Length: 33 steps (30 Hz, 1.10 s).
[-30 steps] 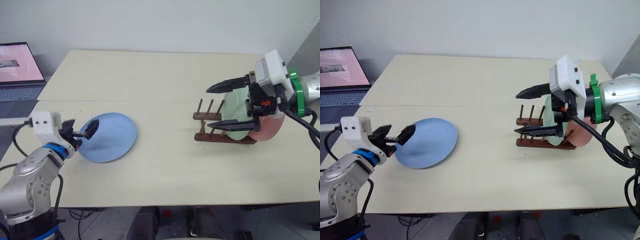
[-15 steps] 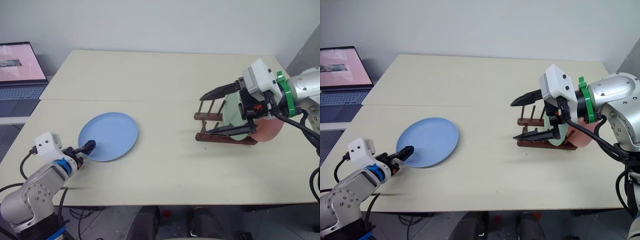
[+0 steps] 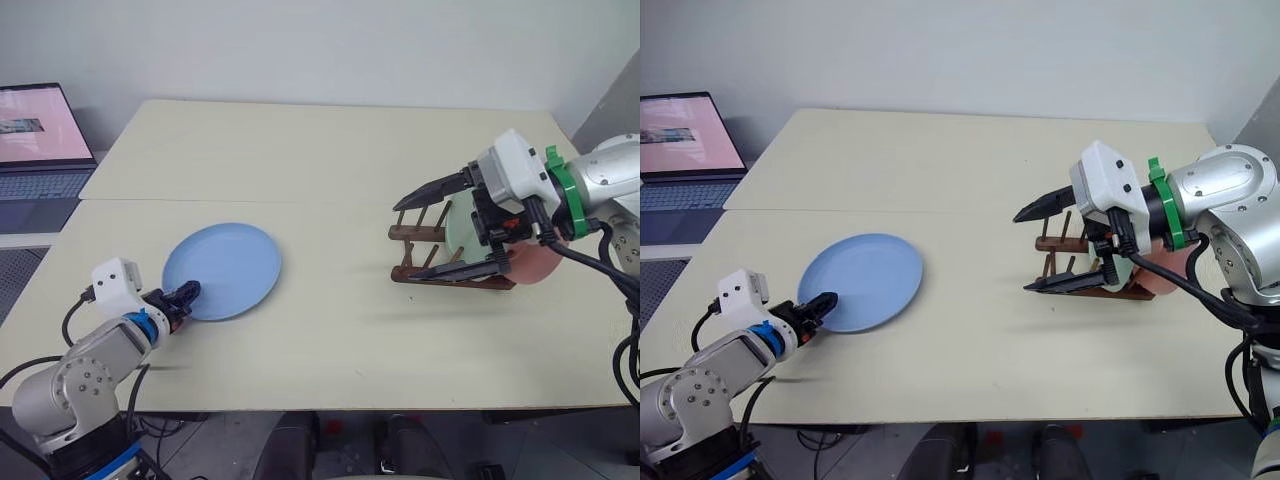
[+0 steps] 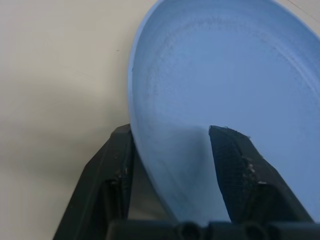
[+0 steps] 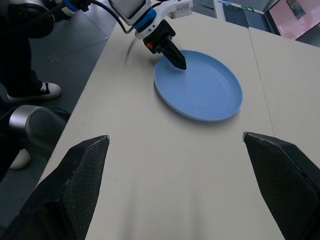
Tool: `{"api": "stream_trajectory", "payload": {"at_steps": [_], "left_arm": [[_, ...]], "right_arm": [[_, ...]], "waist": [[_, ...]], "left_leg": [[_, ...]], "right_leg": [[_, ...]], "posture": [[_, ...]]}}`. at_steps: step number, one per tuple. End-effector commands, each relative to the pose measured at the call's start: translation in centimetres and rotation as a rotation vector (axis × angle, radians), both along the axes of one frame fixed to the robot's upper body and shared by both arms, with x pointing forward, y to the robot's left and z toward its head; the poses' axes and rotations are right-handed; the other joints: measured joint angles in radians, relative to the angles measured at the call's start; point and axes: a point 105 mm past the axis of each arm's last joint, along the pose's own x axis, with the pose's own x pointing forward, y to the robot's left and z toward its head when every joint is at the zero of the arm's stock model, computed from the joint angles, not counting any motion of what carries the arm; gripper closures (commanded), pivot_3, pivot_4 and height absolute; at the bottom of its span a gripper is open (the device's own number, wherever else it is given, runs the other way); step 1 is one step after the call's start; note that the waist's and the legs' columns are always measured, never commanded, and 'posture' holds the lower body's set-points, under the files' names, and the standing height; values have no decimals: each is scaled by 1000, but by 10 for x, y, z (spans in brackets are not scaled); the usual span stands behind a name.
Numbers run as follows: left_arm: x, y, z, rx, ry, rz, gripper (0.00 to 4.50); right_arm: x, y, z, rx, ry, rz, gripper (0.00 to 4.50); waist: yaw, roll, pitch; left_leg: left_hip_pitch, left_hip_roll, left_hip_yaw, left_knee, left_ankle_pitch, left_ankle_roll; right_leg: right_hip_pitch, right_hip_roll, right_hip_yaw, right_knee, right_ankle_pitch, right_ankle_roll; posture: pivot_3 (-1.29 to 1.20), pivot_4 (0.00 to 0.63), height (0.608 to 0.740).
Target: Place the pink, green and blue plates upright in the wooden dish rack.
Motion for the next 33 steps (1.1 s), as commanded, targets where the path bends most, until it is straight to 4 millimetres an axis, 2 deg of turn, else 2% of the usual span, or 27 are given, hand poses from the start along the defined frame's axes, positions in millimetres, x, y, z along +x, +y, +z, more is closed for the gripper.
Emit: {"api": "stream_trajectory", "payload": {"at_steps": [1, 5, 7, 9, 15, 22, 28, 33], "left_arm": [[0, -5, 7, -27, -35, 0, 2827], [1, -6, 8, -49, -44, 14, 3580], [4, -7, 13, -59, -73, 14, 4052], [10, -10, 28, -75, -147, 8, 4480], [29, -31, 69, -72, -294, -74, 4480], [62, -67, 129, -96, -430, -151, 4480], [82, -85, 156, -123, -444, -152, 4480], [90, -98, 166, -142, -436, -168, 4480]], "right_arm": [[-3, 1, 10, -4, -60, 22, 0], [-2, 2, 10, -6, -65, 24, 0], [-2, 2, 10, -7, -65, 25, 0], [-1, 2, 10, -8, -67, 22, 0], [5, 4, 10, 1, -114, -3, 0], [18, 22, 7, 18, -258, -31, 0], [42, 47, -2, -3, -449, -93, 0], [66, 66, -9, -66, -637, -150, 0]], "waist": [[0, 0, 0], [0, 0, 0], [0, 0, 0], [0, -1, 0], [0, -2, 0], [-1, -3, 0], [-3, -4, 0], [-4, -4, 0]], "left_leg": [[0, 0, 0, 0, 0, 1], [0, 0, 0, 0, 0, 1], [0, 0, 0, 0, 0, 1], [0, 0, 0, 1, 0, 0], [0, 0, 0, 1, 1, 2], [0, -1, -1, 2, 3, 4], [0, -1, -1, 1, 4, 4], [0, -1, -1, 0, 7, -1]], "right_leg": [[0, 0, 0, 0, 0, 0], [2, 0, 0, 0, 0, 0], [2, 0, 0, 0, 0, 0], [2, 0, -1, 0, 0, 0], [6, 0, -1, 0, 0, 0], [7, 1, -1, 0, 3, 6], [6, 2, -1, 1, 4, 8], [6, 4, -1, 2, 4, 8]], "posture": [[0, 150, 740], [0, 150, 740], [0, 150, 740], [0, 150, 740], [0, 150, 740], [0, 150, 740], [0, 150, 740], [0, 150, 740]]}}
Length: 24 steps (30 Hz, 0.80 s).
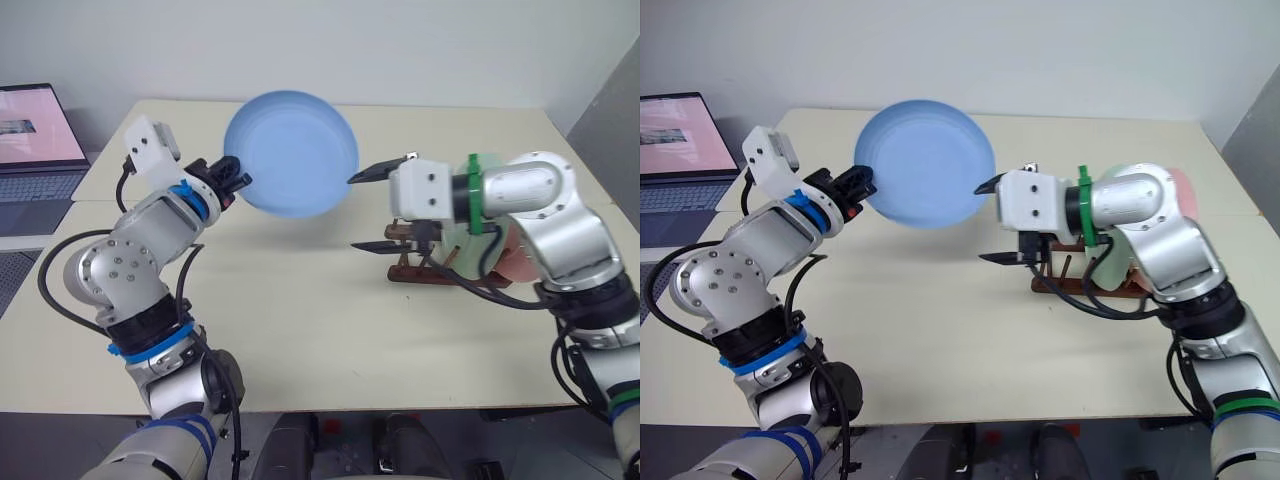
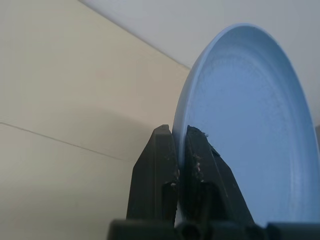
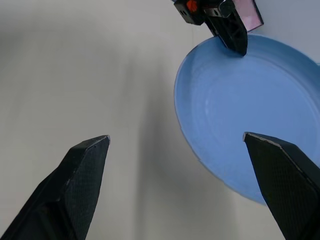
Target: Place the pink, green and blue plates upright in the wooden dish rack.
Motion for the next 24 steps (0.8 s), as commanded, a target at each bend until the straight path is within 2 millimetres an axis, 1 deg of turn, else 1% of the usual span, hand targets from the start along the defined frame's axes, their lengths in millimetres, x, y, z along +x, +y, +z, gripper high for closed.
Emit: {"api": "stream_trajectory", "payload": {"at_steps": [1, 7, 8, 10, 14, 15, 18, 21, 24], "left_arm": [[2, -11, 15, 9, -33, -19, 4480], [6, -20, 22, 9, -38, -42, 4480], [6, -21, 22, 7, -37, -44, 4495], [6, -22, 22, 3, -36, -50, 4500], [5, -27, 20, 24, -37, -76, 4500], [4, -27, 19, 28, -32, -77, 4500], [5, -24, 15, 45, -23, -72, 4500], [7, -20, 14, 70, -21, -63, 4500], [9, -15, 11, 88, -18, -52, 4500]], "right_arm": [[14, 9, 5, -66, -190, -38, 0], [40, 15, -9, -180, -325, -85, 0], [43, 17, -10, -186, -339, -89, 180], [47, 20, -11, -189, -359, -93, 665], [55, 28, -10, -185, -405, -101, 2131], [55, 29, -10, -183, -413, -98, 2439], [55, 31, -10, -184, -424, -85, 3612], [54, 32, -10, -187, -434, -69, 4495], [53, 32, -10, -188, -441, -56, 4495]], "waist": [[1, 0, 0], [2, -1, 0], [2, -1, 1], [1, -1, 1], [-3, -1, 1], [-3, -1, 1], [-4, -1, 1], [-7, -1, 1], [-6, -1, 1]], "left_leg": [[0, 0, 0, 0, 0, 0], [0, 0, -1, 0, 2, -3], [0, 0, -1, 0, 2, -3], [0, 0, -2, 0, 2, -4], [1, 0, -4, -1, 4, -7], [1, 1, -4, -2, 4, -7], [1, 1, -5, -2, 4, -7], [1, 1, -5, -2, 4, -8], [2, 1, -6, -2, 5, -8]], "right_leg": [[0, 0, 0, 0, 0, 0], [1, 2, 0, 0, 0, 1], [1, 3, 0, 0, 0, 1], [1, 4, 0, 0, 1, 1], [1, 6, 0, 1, 1, 0], [0, 8, 0, 1, 1, 0], [1, 9, 1, 1, 1, 0], [1, 9, 1, 1, 1, 0], [1, 10, 0, 2, 1, 0]], "posture": [[0, 150, 740], [0, 150, 740], [0, 150, 740], [0, 150, 740], [0, 150, 740], [0, 150, 740], [0, 150, 740], [0, 150, 740], [0, 150, 740]]}}
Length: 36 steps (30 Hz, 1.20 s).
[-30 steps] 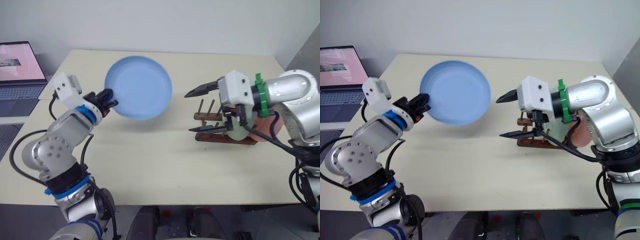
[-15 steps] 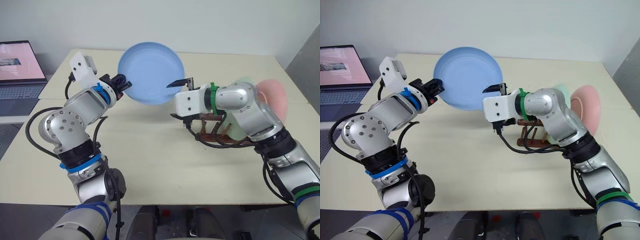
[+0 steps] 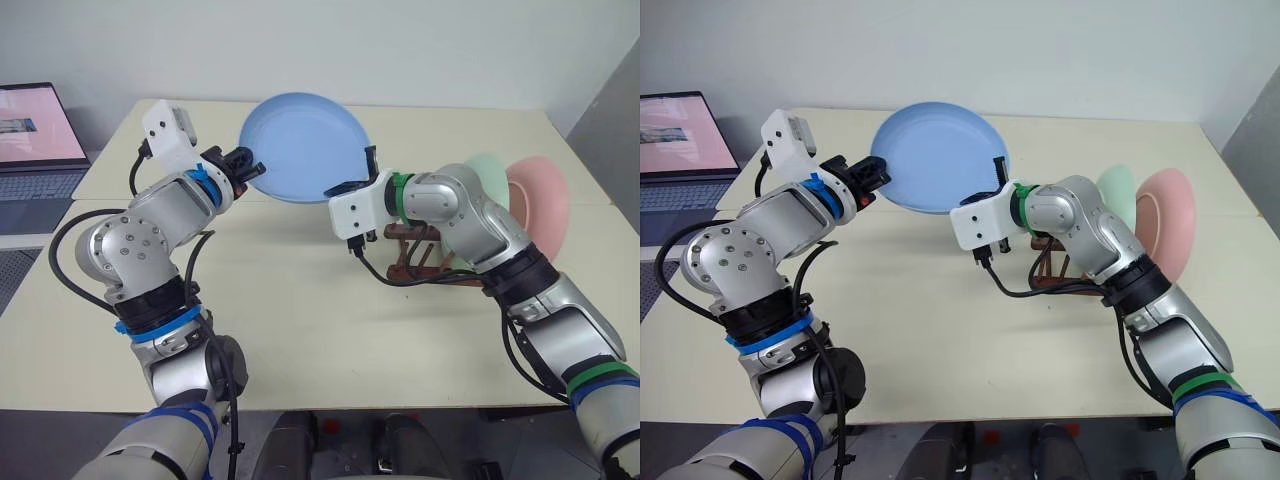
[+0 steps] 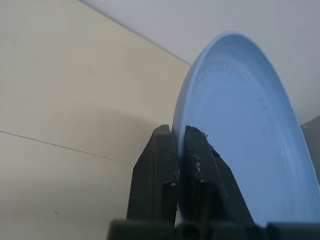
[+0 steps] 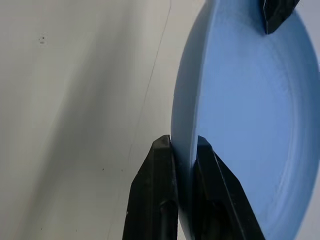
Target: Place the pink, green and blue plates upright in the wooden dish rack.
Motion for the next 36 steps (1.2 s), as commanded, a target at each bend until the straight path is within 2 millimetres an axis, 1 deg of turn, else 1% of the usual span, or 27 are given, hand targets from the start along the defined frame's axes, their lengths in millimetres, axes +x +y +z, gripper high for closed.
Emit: {"api": "stream_trajectory", "payload": {"at_steps": [1, 3, 5, 7, 8, 10, 12, 14, 17, 19, 20, 21, 23, 25, 27, 29, 30, 31, 33, 36], "left_arm": [[1, -1, 7, 27, -42, -17, 4500], [1, -2, 8, 49, -50, -31, 4500], [0, -7, 12, 63, -84, -83, 4500], [-8, -12, 24, 111, -171, -169, 3913], [-10, -13, 27, 130, -198, -196, 3700], [-28, -23, 43, 209, -305, -354, 3107], [-43, -13, 64, 302, -444, -433, 2578], [-52, -1, 79, 384, -552, -462, 2021], [-62, 3, 87, 462, -623, -527, 1245], [-65, 8, 86, 550, -652, -538, 1245], [-67, 10, 82, 592, -655, -555, 1245], [-68, 10, 79, 623, -655, -575, 1245], [-71, 9, 72, 650, -651, -612, 1245], [-73, 5, 58, 685, -611, -680, 1245], [-74, 4, 49, 705, -586, -713, 1245], [-71, -2, 26, 810, -539, -769, 1245], [-71, -5, 17, 842, -532, -796, 1245], [-72, -13, 12, 853, -548, -828, 1245], [-74, -29, 8, 840, -581, -880, 1245], [-74, -43, 4, 839, -603, -925, 1245]], "right_arm": [[-1, -1, 18, 26, -50, 16, 4495], [-2, -2, 19, 25, -50, 20, 4495], [-2, -3, 19, 25, -49, 21, 4495], [-2, -5, 21, 31, -46, 18, 4500], [-2, -5, 21, 33, -46, 17, 4500], [-3, -7, 25, 52, -43, 15, 4500], [-4, -11, 34, 88, -44, 9, 4500], [-5, -14, 42, 132, -36, -2, 4500], [-7, -18, 54, 225, 2, -19, 4500], [-11, -22, 70, 379, 99, -39, 4500], [-13, -26, 82, 479, 143, -48, 4500], [-17, -30, 91, 574, 199, -47, 4500], [-23, -34, 103, 699, 274, -44, 4500], [-34, -40, 124, 885, 379, -17, 4500], [-40, -44, 133, 971, 438, -12, 4500], [-47, -54, 145, 1132, 520, -19, 4500], [-52, -58, 147, 1181, 561, -20, 4500], [-56, -62, 145, 1238, 606, -31, 4500], [-63, -68, 133, 1312, 710, -66, 4500], [-70, -76, 109, 1378, 834, -137, 4500]], "waist": [[0, 0, 0], [-1, 0, 0], [-2, 0, 0], [-6, 0, 0], [-8, 0, 0], [-12, 0, 0], [-16, 0, 0], [-17, 0, 0], [-17, 0, 0], [-17, 0, 0], [-16, 0, 0], [-16, 0, 0], [-13, 0, 0], [-13, 0, 0], [-13, 0, 0], [-14, 0, 0], [-14, 0, 0], [-13, 0, 0], [-10, 0, 0], [-11, 0, 0]], "left_leg": [[0, 0, 0, 0, 0, 0], [0, 0, 0, 0, 0, 0], [0, 0, 0, 0, 0, 0], [0, 0, 0, -1, 0, -1], [0, 0, 0, -1, 0, -1], [0, 0, 0, -2, 0, -1], [0, 1, 0, -2, 0, -1], [0, 1, 1, -3, 0, -1], [1, 1, 1, -5, 0, -1], [1, 2, 1, -6, 0, 0], [1, 2, 1, -7, -1, 1], [1, 2, 1, -7, -1, 1], [1, 2, 1, -8, -1, 2], [1, 2, 1, -8, -1, 3], [1, 2, 2, -9, -1, 3], [1, 2, 2, -11, -1, 3], [1, 2, 3, -12, -1, 3], [1, 2, 3, -13, -1, 3], [0, 2, 4, -13, -1, 3], [-2, 2, 5, -14, -1, 3]], "right_leg": [[0, 0, 0, 0, 0, 0], [0, 0, 0, 0, 0, 0], [0, 0, 0, 0, 0, 0], [0, 0, 0, 0, 0, 0], [0, 0, 0, 0, 0, 0], [-1, 0, 0, 0, 0, 0], [-1, 0, 1, 0, 0, -1], [-2, -1, 1, -1, 0, -2], [-3, -3, 1, 0, -2, -4], [-3, -3, 1, 0, -2, -4], [-3, -3, 1, 0, -2, -4], [-3, -4, 1, 0, -2, -5], [-4, -4, 1, 0, -2, -5], [-4, -4, 0, -1, -2, -5], [-5, -5, 1, 0, -2, -5], [-5, -6, 1, 0, -2, -6], [-6, -6, 1, 0, -1, -7], [-7, -7, 1, 1, -1, -8], [-8, -7, 1, 1, -2, -8], [-10, -8, 1, 1, -2, -8]], "posture": [[0, 150, 740], [0, 150, 740], [0, 150, 740], [0, 150, 740], [0, 150, 740], [0, 150, 740], [0, 150, 740], [0, 150, 740], [0, 150, 740], [0, 150, 740], [0, 150, 740], [0, 150, 740], [0, 150, 740], [0, 150, 740], [0, 150, 740], [0, 150, 740], [0, 150, 740], [0, 150, 740], [0, 150, 740], [0, 150, 740]]}}
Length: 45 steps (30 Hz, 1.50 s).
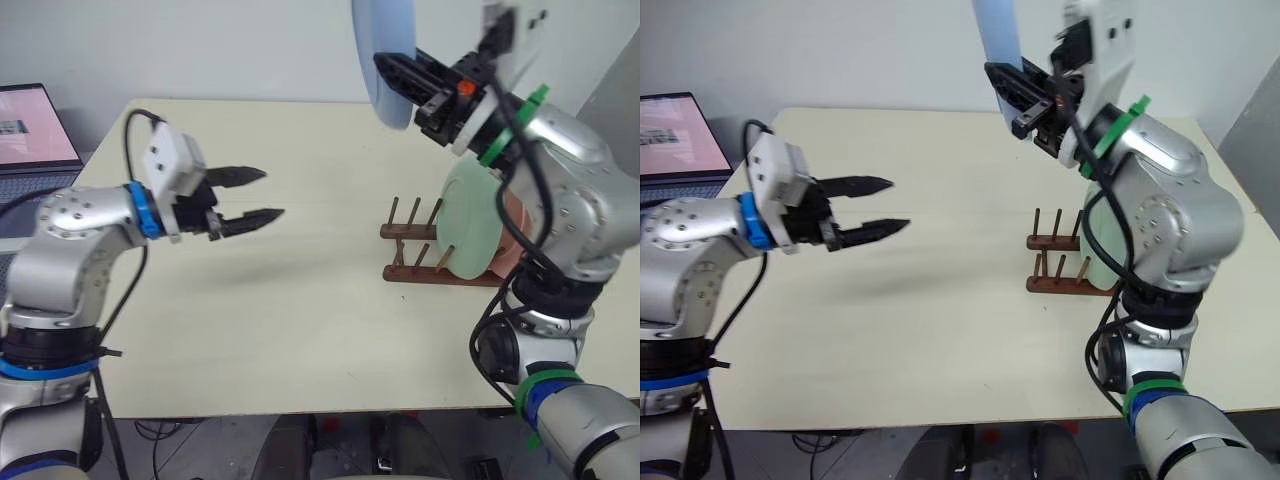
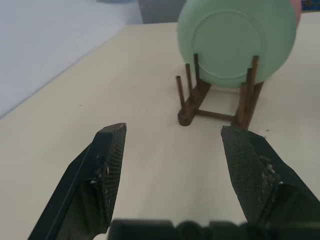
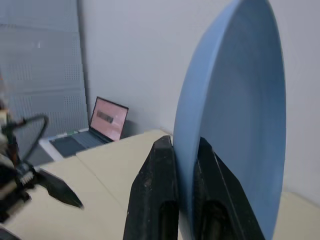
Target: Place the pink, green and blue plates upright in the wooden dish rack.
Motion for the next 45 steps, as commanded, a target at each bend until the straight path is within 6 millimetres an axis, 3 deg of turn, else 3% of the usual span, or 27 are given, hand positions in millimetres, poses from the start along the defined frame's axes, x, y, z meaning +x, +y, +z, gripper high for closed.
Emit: {"api": "stream_trajectory", "payload": {"at_steps": [1, 10, 23, 29, 38, 45], "left_arm": [[-7, -17, 11, 34, -84, -76, 1245], [-24, -37, 6, 61, -53, -236, 1245], [-20, -42, 3, 73, -60, -244, 1245], [-18, -45, 2, 66, -72, -233, 1245], [-15, -45, 0, 63, -83, -220, 1245], [-14, -45, -1, 62, -82, -219, 1245]], "right_arm": [[-14, -13, -19, 50, 100, -20, 4500], [-19, -31, -58, 44, 243, -97, 4500], [-14, -40, -92, 61, 432, -119, 4500], [-9, -33, -85, 100, 439, -109, 4500], [-10, -32, -47, 84, 284, -111, 4500], [-12, -42, -55, 103, 343, -84, 4500]], "waist": [[-2, 0, 0], [-13, 0, 0], [-11, 0, 0], [-12, 0, 0], [-12, 0, 0], [-12, 0, 0]], "left_leg": [[0, 0, 0, 0, 0, 0], [0, 0, 5, 0, 1, 2], [1, 0, 7, 1, 5, 6], [1, 0, 7, 1, 5, 6], [1, 0, 8, 1, 5, 6], [1, 0, 8, 1, 5, 6]], "right_leg": [[0, 0, 0, 0, 0, 0], [-6, 1, 1, 10, 0, 1], [-5, 2, 2, 11, -1, 1], [-5, 2, 2, 11, -1, 1], [-5, 2, 2, 11, -1, 1], [-5, 2, 2, 11, -1, 1]], "posture": [[0, 150, 740], [0, 150, 740], [0, 150, 740], [0, 150, 740], [0, 150, 740], [0, 150, 740]]}}
